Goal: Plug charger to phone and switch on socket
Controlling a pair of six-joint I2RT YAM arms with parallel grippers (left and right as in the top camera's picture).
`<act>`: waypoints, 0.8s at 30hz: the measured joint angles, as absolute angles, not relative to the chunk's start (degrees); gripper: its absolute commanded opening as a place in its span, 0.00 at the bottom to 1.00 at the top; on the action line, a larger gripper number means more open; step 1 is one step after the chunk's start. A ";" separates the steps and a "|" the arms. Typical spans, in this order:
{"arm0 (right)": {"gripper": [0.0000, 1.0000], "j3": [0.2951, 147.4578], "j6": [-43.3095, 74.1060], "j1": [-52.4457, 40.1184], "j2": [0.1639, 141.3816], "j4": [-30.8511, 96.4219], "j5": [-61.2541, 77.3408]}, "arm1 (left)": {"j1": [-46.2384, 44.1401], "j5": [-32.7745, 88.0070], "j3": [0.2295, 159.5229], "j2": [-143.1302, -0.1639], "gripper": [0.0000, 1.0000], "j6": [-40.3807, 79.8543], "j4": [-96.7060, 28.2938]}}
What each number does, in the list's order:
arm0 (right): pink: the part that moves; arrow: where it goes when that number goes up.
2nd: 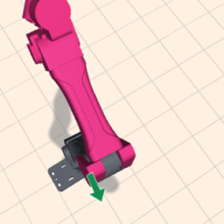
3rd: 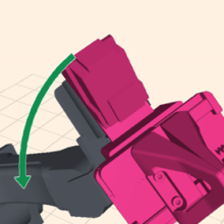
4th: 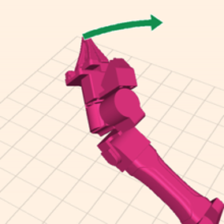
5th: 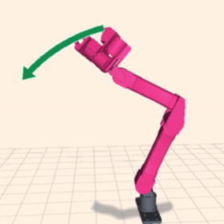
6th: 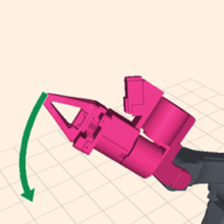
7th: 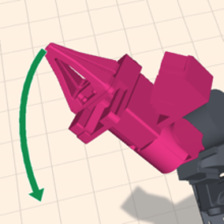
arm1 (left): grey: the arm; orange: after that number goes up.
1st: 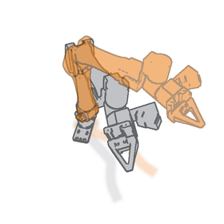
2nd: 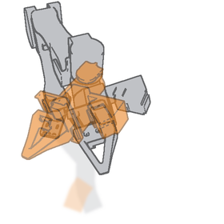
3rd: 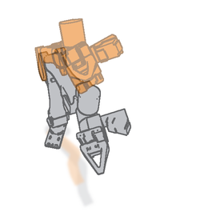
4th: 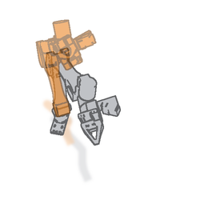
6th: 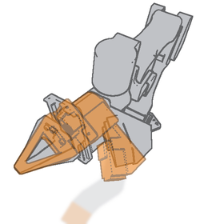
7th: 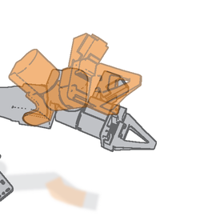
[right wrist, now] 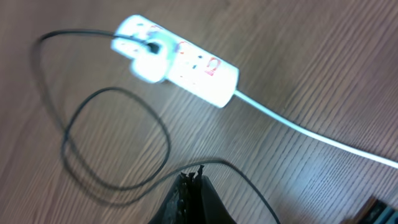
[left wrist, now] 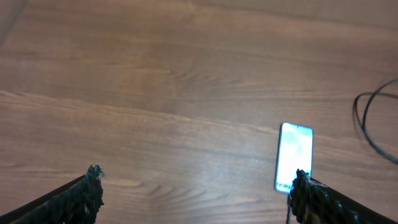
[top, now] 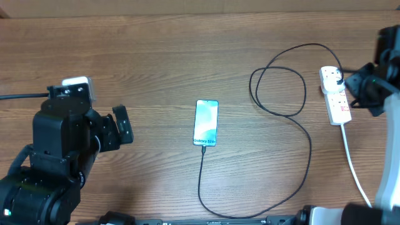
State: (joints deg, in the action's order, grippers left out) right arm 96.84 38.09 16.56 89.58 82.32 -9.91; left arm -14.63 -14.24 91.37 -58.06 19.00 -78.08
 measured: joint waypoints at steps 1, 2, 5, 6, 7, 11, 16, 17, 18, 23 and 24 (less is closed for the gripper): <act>0.04 96.84 37.67 18.44 91.33 81.82 -8.95 | -14.63 -14.24 91.37 -58.22 1.00 19.03 -78.43; 0.04 96.84 37.23 20.16 93.17 81.34 -8.23 | -14.63 -14.24 91.37 -58.37 1.00 19.03 -78.59; 0.04 96.84 34.89 24.69 98.96 78.89 -5.32 | -14.63 -14.24 91.35 -58.92 1.00 19.03 -78.85; 0.04 96.84 33.98 25.80 100.84 78.24 -4.43 | -14.63 -14.24 91.33 -59.07 1.00 19.03 -78.91; 0.04 96.84 33.21 26.76 102.69 77.67 -3.20 | -14.63 -14.24 91.33 -59.24 1.00 19.03 -78.94; 0.04 96.84 31.22 28.64 109.30 74.98 -0.27 | -14.63 -14.24 91.33 -59.81 1.00 19.00 -79.00; 0.04 96.84 30.17 28.73 113.56 71.42 1.45 | -14.63 -14.24 91.33 -60.01 1.00 19.03 -79.09; 0.04 96.84 29.93 28.73 114.02 70.37 1.67 | -14.63 -14.24 91.33 -60.03 1.00 19.03 -79.09; 0.04 96.84 29.85 28.73 114.19 69.89 1.76 | -14.63 -14.24 91.33 -60.03 1.00 19.03 -79.09; 0.04 96.84 29.41 28.73 116.68 66.19 3.01 | -14.63 -14.24 91.33 -60.03 1.00 19.03 -79.11; 0.04 96.84 29.28 28.73 117.34 65.30 3.60 | -14.63 -14.24 91.33 -60.03 1.00 19.03 -79.11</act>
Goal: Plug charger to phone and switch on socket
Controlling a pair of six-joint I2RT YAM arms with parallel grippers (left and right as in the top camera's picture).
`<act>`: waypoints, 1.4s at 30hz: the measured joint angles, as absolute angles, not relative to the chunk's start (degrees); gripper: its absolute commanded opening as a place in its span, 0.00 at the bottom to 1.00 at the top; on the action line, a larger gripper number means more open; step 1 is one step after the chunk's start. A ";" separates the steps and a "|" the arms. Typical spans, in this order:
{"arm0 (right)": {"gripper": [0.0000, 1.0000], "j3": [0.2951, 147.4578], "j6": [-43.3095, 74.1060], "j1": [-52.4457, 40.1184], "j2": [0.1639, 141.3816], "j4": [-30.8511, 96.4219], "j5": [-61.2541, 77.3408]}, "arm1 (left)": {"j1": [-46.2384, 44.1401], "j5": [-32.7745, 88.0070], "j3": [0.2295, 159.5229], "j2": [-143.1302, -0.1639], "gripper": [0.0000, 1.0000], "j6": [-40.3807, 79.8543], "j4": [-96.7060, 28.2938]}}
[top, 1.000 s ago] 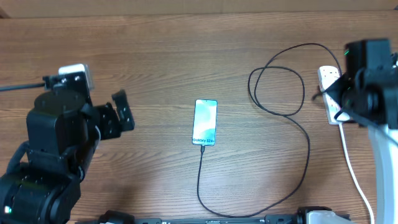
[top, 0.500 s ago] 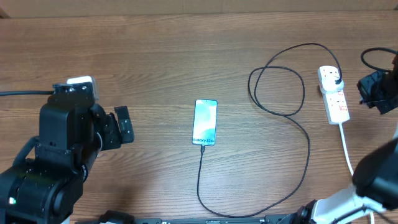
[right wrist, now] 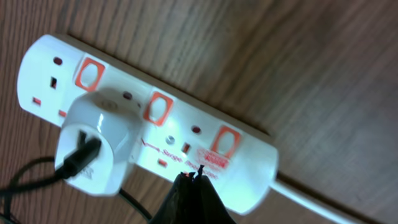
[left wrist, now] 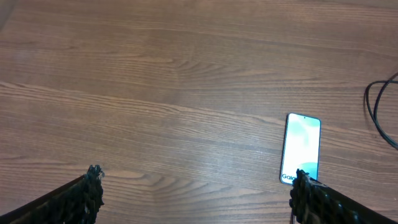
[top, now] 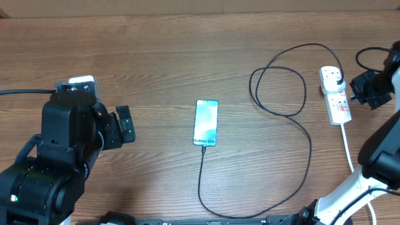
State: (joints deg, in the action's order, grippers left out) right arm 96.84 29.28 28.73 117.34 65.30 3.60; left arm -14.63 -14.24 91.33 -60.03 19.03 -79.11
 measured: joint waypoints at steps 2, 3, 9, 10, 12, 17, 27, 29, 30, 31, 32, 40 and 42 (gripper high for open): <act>0.04 96.84 28.93 28.73 118.54 63.59 5.10 | -14.63 -14.24 91.33 -60.03 1.00 19.03 -79.11; 0.04 96.84 28.86 28.73 119.04 62.81 5.89 | -14.63 -14.24 91.33 -60.03 1.00 19.03 -79.11; 0.04 96.84 28.49 28.73 120.29 59.33 8.95 | -14.63 -14.24 91.33 -60.03 1.00 19.03 -79.11; 0.04 96.84 28.47 28.73 120.29 59.16 9.19 | -14.63 -14.24 91.33 -60.03 1.00 19.03 -79.11; 0.04 96.84 28.49 28.73 120.29 58.89 9.50 | -14.63 -14.24 91.33 -60.03 1.00 19.03 -79.11; 0.04 96.84 28.47 28.73 120.29 58.41 9.89 | -14.63 -14.24 91.33 -60.03 1.00 19.03 -79.11; 0.04 96.84 28.47 28.73 120.29 58.11 9.52 | -14.63 -14.24 91.33 -60.03 1.00 19.03 -79.11; 0.04 96.84 28.47 28.73 120.29 58.06 9.32 | -14.63 -14.24 91.33 -60.01 1.00 19.03 -79.11; 0.04 96.84 28.47 28.73 120.29 58.08 9.13 | -14.63 -14.24 91.33 -60.03 1.00 19.03 -79.11; 0.04 96.84 28.47 28.73 120.29 58.08 8.97 | -14.63 -14.24 91.33 -60.03 1.00 19.03 -79.11; 0.04 96.84 28.49 28.73 120.29 58.11 8.95 | -14.63 -14.24 91.33 -60.03 1.00 19.03 -79.11; 0.04 96.84 28.49 28.73 120.62 58.19 8.58 | -14.63 -14.24 91.33 -60.03 1.00 19.03 -79.11; 0.04 96.84 28.49 28.58 121.12 58.30 8.56 | -14.63 -14.24 91.33 -60.01 1.00 19.03 -79.11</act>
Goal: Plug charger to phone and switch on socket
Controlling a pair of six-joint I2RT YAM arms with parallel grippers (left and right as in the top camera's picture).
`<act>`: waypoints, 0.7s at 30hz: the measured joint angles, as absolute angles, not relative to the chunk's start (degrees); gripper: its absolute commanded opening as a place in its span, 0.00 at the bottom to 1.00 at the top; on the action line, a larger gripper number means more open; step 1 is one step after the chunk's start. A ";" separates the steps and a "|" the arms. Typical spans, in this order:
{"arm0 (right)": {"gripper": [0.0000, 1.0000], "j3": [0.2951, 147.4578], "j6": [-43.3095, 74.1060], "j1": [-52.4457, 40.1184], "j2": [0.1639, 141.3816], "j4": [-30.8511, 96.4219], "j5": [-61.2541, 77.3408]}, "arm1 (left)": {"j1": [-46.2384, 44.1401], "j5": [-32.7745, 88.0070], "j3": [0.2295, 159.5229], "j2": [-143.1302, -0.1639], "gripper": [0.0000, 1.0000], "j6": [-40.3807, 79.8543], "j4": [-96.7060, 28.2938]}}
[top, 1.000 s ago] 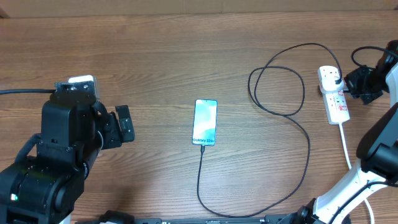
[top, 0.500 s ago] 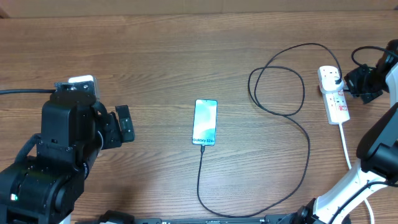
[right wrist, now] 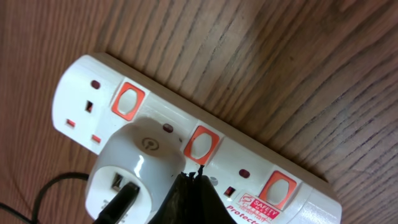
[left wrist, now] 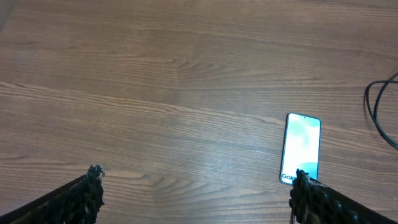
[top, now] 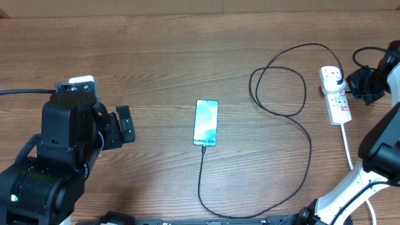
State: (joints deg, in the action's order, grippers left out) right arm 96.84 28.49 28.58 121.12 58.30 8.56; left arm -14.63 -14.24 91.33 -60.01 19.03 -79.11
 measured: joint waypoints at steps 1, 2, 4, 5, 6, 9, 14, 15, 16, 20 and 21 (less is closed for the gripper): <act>0.04 96.84 28.47 28.51 121.40 58.33 8.54 | -14.63 -14.24 91.33 -60.03 1.00 19.03 -79.11; 0.04 96.84 28.47 28.40 121.73 58.28 8.56 | -14.63 -14.24 91.33 -60.03 1.00 19.03 -79.11; 0.04 96.84 28.49 28.05 122.39 58.13 8.54 | -14.63 -14.24 91.33 -60.03 1.00 19.03 -79.09; 0.04 96.84 28.47 27.90 122.61 58.11 8.32 | -14.63 -14.24 91.33 -60.03 1.00 19.03 -79.11; 0.04 96.84 28.49 27.75 122.78 58.11 8.05 | -14.63 -14.24 91.33 -60.03 1.00 19.00 -79.11; 0.04 96.84 28.47 27.68 122.91 57.91 7.68 | -14.63 -14.24 91.33 -60.03 0.99 19.03 -79.11; 0.04 96.84 28.45 27.66 122.91 57.54 7.22 | -14.63 -14.24 91.33 -60.03 1.00 19.00 -79.11; 0.04 96.84 28.47 27.66 122.91 57.45 7.20 | -14.63 -14.24 91.33 -60.01 1.00 19.03 -79.09; 0.04 96.84 28.47 27.66 122.91 57.41 7.16 | -14.63 -14.24 91.33 -60.03 1.00 19.03 -79.09; 0.04 96.84 28.47 27.66 122.98 56.99 6.98 | -14.63 -14.24 91.33 -60.03 1.00 19.03 -79.11; 0.04 96.84 28.47 27.66 123.07 56.95 6.96 | -14.63 -14.24 91.33 -60.01 1.00 19.00 -79.11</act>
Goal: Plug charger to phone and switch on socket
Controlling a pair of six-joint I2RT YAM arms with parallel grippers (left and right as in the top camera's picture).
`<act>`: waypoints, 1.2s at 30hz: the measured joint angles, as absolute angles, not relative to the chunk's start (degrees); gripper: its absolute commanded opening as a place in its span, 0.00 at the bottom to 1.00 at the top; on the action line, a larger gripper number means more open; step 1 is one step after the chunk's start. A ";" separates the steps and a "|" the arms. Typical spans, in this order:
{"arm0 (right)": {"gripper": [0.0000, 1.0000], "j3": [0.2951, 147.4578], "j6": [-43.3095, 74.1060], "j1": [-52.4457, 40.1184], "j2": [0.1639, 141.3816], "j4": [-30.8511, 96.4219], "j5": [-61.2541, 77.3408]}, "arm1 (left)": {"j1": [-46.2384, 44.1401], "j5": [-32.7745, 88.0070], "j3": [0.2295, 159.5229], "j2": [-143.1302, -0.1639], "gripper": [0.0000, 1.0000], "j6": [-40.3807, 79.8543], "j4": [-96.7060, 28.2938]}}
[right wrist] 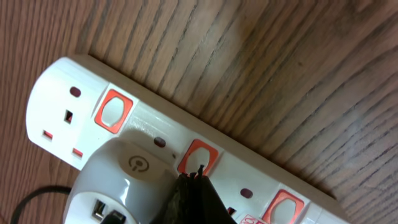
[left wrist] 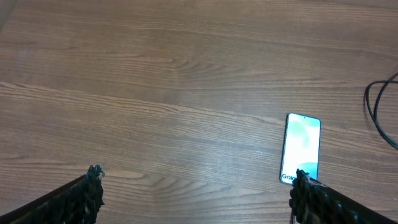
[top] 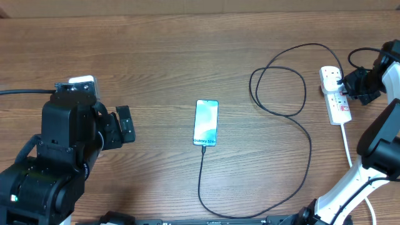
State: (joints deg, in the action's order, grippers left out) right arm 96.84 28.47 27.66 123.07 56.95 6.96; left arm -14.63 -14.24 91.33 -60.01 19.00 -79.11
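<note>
The phone (top: 206, 122) lies screen up at mid table, also in the left wrist view (left wrist: 301, 148), with the black cable (top: 201, 178) plugged into its near end. The cable loops right to the white charger (right wrist: 127, 180) seated in the white power strip (top: 335, 95). My right gripper (right wrist: 199, 169) is shut, its tip right over the strip's middle orange switch (right wrist: 198, 155); whether it touches cannot be told. Two more orange switches (right wrist: 112, 111) flank it. My left gripper (left wrist: 196, 177) is open above bare wood, far left of the phone.
The strip's white lead (top: 352, 164) runs toward the table's front right edge. A wide loop of black cable (top: 278, 84) lies between phone and strip. Wooden tabletop (top: 156, 56) all around.
My right gripper has come closer to the power strip; its shut tip now sits over the middle orange switch, which looks larger. The left arm and the phone have not moved.
First my right gripper was shut high above the strip and cable loop, with the phone plugged in. Then it was low over the strip near its cable end, later by the charger and middle switch, and now right on that switch. The left gripper drew back slightly, then stayed open.
</note>
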 measured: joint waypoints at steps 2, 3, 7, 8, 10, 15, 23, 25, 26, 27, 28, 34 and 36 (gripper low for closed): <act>0.04 96.84 28.45 27.62 123.46 56.69 6.83 | -14.63 -14.24 91.33 -60.03 1.00 19.03 -79.11; 0.04 96.84 28.45 27.53 123.85 56.60 6.81 | -14.63 -14.24 91.33 -60.03 1.00 19.03 -79.11; 0.04 97.38 27.44 26.76 125.05 57.23 6.13 | -14.63 -14.24 91.33 -60.03 1.00 19.03 -79.11; 0.04 97.60 27.03 26.57 125.14 57.65 5.69 | -14.63 -14.24 91.33 -60.01 1.00 19.03 -79.11; 0.04 97.95 26.46 25.89 125.23 58.78 4.73 | -14.63 -14.24 91.33 -60.01 1.00 19.00 -79.11; 0.04 98.63 25.26 23.03 125.34 65.01 5.32 | -14.63 -14.24 91.31 -59.68 1.00 19.03 -79.09; 0.04 99.15 24.84 21.26 124.29 70.37 4.91 | -14.57 -14.24 91.15 -52.82 1.00 19.03 -79.11; 0.04 99.15 25.06 22.20 121.89 71.02 4.43 | -13.56 -14.20 91.13 -49.74 1.00 19.00 -79.09; 0.04 99.15 25.21 22.70 119.94 71.18 4.23 | -12.62 -14.22 91.13 -48.23 1.00 19.03 -79.11; 0.04 99.15 25.26 23.16 117.54 71.22 4.10 | -11.40 -14.24 91.13 -46.50 1.00 19.03 -79.11; 0.04 99.18 25.30 23.62 114.63 71.13 4.10 | -9.72 -14.24 91.13 -44.53 1.00 19.03 -79.09; 0.04 99.70 25.54 24.95 91.46 64.97 9.37 | -1.50 -14.41 91.13 -33.98 1.00 19.03 -79.13; 0.04 100.12 25.78 25.45 84.18 59.16 13.72 | 0.16 -14.44 91.13 -30.61 1.00 19.03 -79.20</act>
State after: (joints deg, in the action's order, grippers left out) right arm 100.12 25.78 25.45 84.18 59.16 13.72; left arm 0.16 -14.44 91.13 -30.61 19.03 -79.20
